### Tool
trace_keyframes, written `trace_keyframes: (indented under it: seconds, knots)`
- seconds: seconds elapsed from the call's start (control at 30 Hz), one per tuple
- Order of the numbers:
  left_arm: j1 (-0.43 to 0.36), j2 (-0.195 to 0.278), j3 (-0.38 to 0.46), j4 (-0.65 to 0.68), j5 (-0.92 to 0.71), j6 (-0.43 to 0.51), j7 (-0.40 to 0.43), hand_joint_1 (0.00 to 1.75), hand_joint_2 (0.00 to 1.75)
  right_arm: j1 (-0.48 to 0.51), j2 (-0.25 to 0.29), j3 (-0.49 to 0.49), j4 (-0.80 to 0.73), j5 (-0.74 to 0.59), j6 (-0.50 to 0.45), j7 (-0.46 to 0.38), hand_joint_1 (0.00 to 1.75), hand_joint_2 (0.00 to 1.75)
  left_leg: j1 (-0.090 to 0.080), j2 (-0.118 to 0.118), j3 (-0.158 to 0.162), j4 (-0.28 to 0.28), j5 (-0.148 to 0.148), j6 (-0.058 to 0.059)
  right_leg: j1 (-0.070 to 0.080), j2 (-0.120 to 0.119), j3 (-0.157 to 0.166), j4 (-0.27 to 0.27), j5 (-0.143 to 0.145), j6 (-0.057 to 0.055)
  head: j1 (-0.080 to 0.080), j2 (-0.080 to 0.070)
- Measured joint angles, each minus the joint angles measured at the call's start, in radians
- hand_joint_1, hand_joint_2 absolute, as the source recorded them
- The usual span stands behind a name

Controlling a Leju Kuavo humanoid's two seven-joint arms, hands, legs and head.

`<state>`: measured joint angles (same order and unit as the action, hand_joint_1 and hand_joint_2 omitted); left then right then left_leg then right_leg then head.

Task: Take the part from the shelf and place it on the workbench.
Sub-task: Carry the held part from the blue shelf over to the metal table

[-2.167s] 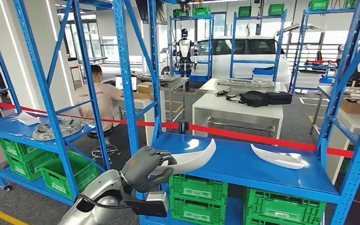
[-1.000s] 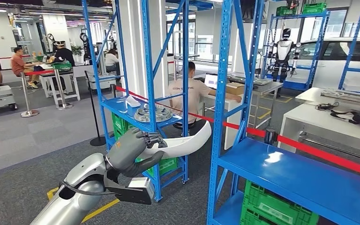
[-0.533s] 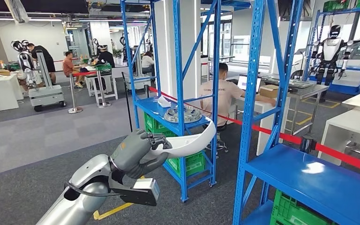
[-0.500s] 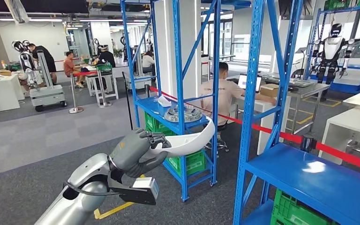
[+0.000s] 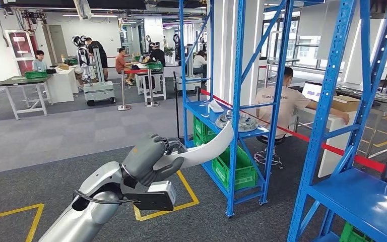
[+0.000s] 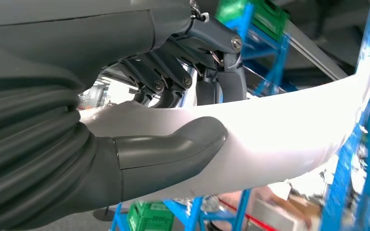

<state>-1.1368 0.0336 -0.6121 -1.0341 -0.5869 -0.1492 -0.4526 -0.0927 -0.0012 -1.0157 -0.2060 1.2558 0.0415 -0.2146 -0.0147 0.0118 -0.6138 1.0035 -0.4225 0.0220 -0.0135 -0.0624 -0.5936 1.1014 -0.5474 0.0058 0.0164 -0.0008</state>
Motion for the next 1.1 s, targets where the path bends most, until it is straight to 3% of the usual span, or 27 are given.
trace_keyframes:
  seconds: [0.03, 0.07, 0.13, 0.17, 0.2, 0.27, 0.3, 0.33, 0.4, 0.43, 0.5, 0.57, 0.63, 0.67, 0.7, 0.77, 0.83, 0.9, 0.93, 1.0, 1.07, 1.1]
  knots:
    - [-0.001, -0.006, -0.001, 0.002, 0.0, 0.0, 0.001, 1.75, 1.75, 0.004, 0.0, 0.0, 0.0, -0.001, -0.001, 0.0, 0.0, 0.0, 0.002, -0.011, 0.0, -0.001, 0.001, 0.003, -0.002, 0.036, -0.029, 0.06, -0.028, 0.003, 0.001, 0.0]
    - [-0.001, -0.012, -0.002, 0.004, 0.0, -0.001, 0.001, 1.75, 1.75, 0.009, 0.0, 0.0, 0.0, -0.001, -0.002, 0.0, 0.0, 0.0, 0.003, -0.024, -0.001, -0.001, 0.001, 0.004, -0.003, 0.055, -0.064, 0.128, -0.055, 0.006, 0.001, 0.0]
    - [0.002, -0.016, -0.007, 0.011, 0.0, -0.004, 0.0, 1.75, 1.75, 0.016, -0.001, -0.001, 0.0, -0.003, -0.003, -0.001, 0.0, 0.0, 0.005, -0.051, -0.003, 0.003, 0.001, 0.004, -0.005, 0.062, -0.113, 0.209, -0.068, 0.011, 0.002, 0.0]
    - [0.003, -0.017, -0.009, 0.014, 0.0, -0.007, -0.002, 1.75, 1.75, 0.018, -0.001, -0.001, 0.0, -0.006, -0.004, -0.003, 0.0, 0.0, 0.008, -0.065, -0.004, 0.007, 0.001, 0.002, -0.007, 0.064, -0.111, 0.195, -0.047, 0.014, 0.002, 0.0]
    - [0.003, -0.017, -0.011, 0.015, 0.0, -0.009, -0.005, 1.75, 1.75, 0.019, -0.001, -0.001, 0.0, -0.009, -0.007, -0.007, 0.0, 0.0, 0.011, -0.079, -0.006, 0.013, -0.001, -0.002, -0.011, 0.069, -0.09, 0.143, -0.012, 0.018, 0.002, 0.0]
    - [0.003, -0.019, -0.014, 0.016, 0.0, -0.012, -0.016, 1.75, 1.75, 0.021, 0.0, -0.004, 0.001, -0.021, -0.015, -0.017, 0.0, 0.0, 0.017, -0.106, -0.015, 0.029, -0.006, -0.016, -0.021, 0.108, -0.031, 0.013, 0.04, 0.028, 0.003, 0.0]
    - [0.003, -0.021, -0.016, 0.016, 0.0, -0.012, -0.021, 1.75, 1.75, 0.021, 0.0, -0.008, 0.001, -0.028, -0.018, -0.021, 0.0, 0.0, 0.018, -0.118, -0.021, 0.036, -0.008, -0.024, -0.023, 0.123, -0.013, -0.025, 0.049, 0.028, 0.003, 0.0]
    - [0.003, -0.024, -0.018, 0.015, 0.0, -0.011, -0.026, 1.75, 1.75, 0.021, 0.001, -0.013, 0.002, -0.036, -0.021, -0.023, 0.0, 0.0, 0.018, -0.13, -0.026, 0.039, -0.008, -0.031, -0.023, 0.13, -0.006, -0.038, 0.048, 0.024, 0.003, 0.0]
    - [0.003, -0.027, -0.023, 0.015, -0.001, -0.01, -0.032, 1.75, 1.75, 0.021, 0.002, -0.022, 0.002, -0.049, -0.025, -0.022, 0.0, 0.0, 0.02, -0.154, -0.034, 0.035, -0.001, -0.043, -0.019, 0.108, -0.006, -0.036, 0.051, 0.005, 0.002, 0.0]
    - [0.003, -0.027, -0.026, 0.015, -0.001, -0.009, -0.035, 1.75, 1.75, 0.02, 0.002, -0.026, 0.002, -0.055, -0.027, -0.021, 0.0, 0.0, 0.02, -0.151, -0.039, 0.037, -0.001, -0.048, -0.018, 0.096, -0.005, -0.037, 0.053, -0.003, 0.002, 0.0]
    - [0.003, -0.027, -0.031, 0.015, -0.001, -0.006, -0.04, 1.75, 1.75, 0.02, 0.003, -0.033, 0.002, -0.064, -0.033, -0.02, 0.0, 0.0, 0.017, -0.102, -0.065, 0.086, -0.03, -0.054, -0.016, 0.073, -0.003, -0.042, 0.058, -0.018, -0.001, 0.0]
    - [0.009, -0.028, -0.036, 0.015, 0.0, 0.001, -0.05, 1.75, 1.75, 0.023, 0.003, -0.044, 0.002, -0.074, -0.04, -0.021, 0.0, 0.0, 0.014, -0.039, -0.12, 0.21, -0.092, -0.056, -0.008, 0.05, -0.003, -0.044, 0.058, -0.026, -0.003, 0.0]
    - [0.026, -0.027, -0.04, 0.017, 0.0, 0.014, -0.064, 1.75, 1.75, 0.028, 0.003, -0.053, 0.002, -0.08, -0.046, -0.023, 0.0, 0.0, 0.014, -0.022, -0.164, 0.31, -0.127, -0.052, -0.001, 0.023, -0.003, -0.044, 0.056, -0.03, -0.003, 0.0]
    - [0.035, -0.025, -0.041, 0.018, -0.001, 0.021, -0.071, 1.75, 1.75, 0.028, 0.003, -0.057, 0.002, -0.082, -0.049, -0.024, 0.0, 0.0, 0.012, -0.02, -0.16, 0.309, -0.119, -0.047, 0.002, 0.01, -0.003, -0.044, 0.055, -0.032, -0.003, 0.0]
    - [0.04, -0.024, -0.042, 0.018, -0.001, 0.027, -0.077, 1.75, 1.75, 0.029, 0.003, -0.061, 0.002, -0.084, -0.052, -0.025, 0.0, 0.0, 0.009, -0.015, -0.137, 0.268, -0.095, -0.041, 0.004, -0.002, -0.002, -0.044, 0.053, -0.034, -0.003, 0.0]
    - [0.043, -0.023, -0.042, 0.019, -0.002, 0.034, -0.086, 1.75, 1.75, 0.029, 0.005, -0.068, 0.002, -0.087, -0.056, -0.022, 0.0, 0.0, -0.009, 0.028, -0.058, 0.125, -0.043, -0.023, 0.008, -0.028, 0.003, -0.045, 0.05, -0.034, -0.003, 0.0]
    - [0.041, -0.027, -0.042, 0.022, -0.002, 0.037, -0.095, 1.75, 1.75, 0.03, 0.007, -0.074, 0.002, -0.094, -0.061, -0.017, 0.0, 0.0, -0.025, 0.062, -0.01, 0.038, -0.023, -0.008, 0.009, -0.052, 0.008, -0.047, 0.046, -0.029, -0.003, 0.0]
    - [0.04, -0.032, -0.042, 0.031, -0.002, 0.035, -0.105, 1.75, 1.75, 0.028, 0.011, -0.083, 0.002, -0.106, -0.067, -0.012, 0.0, 0.0, -0.03, 0.045, -0.005, 0.025, -0.022, 0.0, 0.009, -0.077, 0.015, -0.051, 0.044, -0.022, -0.003, 0.0]
    - [0.038, -0.036, -0.043, 0.037, -0.002, 0.035, -0.111, 1.75, 1.75, 0.027, 0.013, -0.089, 0.002, -0.115, -0.069, -0.008, 0.0, 0.0, -0.027, 0.031, 0.0, 0.017, -0.017, 0.003, 0.008, -0.074, 0.019, -0.051, 0.041, -0.017, -0.003, 0.0]
    - [0.031, -0.054, -0.044, 0.056, -0.003, 0.038, -0.121, 1.75, 1.75, 0.026, 0.017, -0.103, 0.002, -0.131, -0.076, 0.003, 0.0, 0.0, -0.018, 0.006, 0.009, 0.001, -0.007, 0.012, 0.004, -0.02, 0.007, -0.015, 0.018, -0.006, -0.003, 0.0]
    - [0.025, -0.086, -0.047, 0.081, -0.003, 0.045, -0.131, 1.75, 1.75, 0.032, 0.018, -0.119, 0.002, -0.147, -0.087, 0.017, 0.0, 0.0, -0.01, -0.02, 0.01, -0.004, -0.002, 0.018, 0.0, 0.047, -0.048, 0.094, -0.033, 0.005, -0.002, 0.0]
    - [0.025, -0.103, -0.049, 0.095, -0.002, 0.048, -0.137, 1.75, 1.75, 0.035, 0.018, -0.128, 0.002, -0.155, -0.094, 0.022, 0.0, 0.0, -0.008, -0.036, 0.009, -0.003, -0.002, 0.018, -0.001, 0.058, -0.083, 0.158, -0.056, 0.009, 0.0, 0.0]
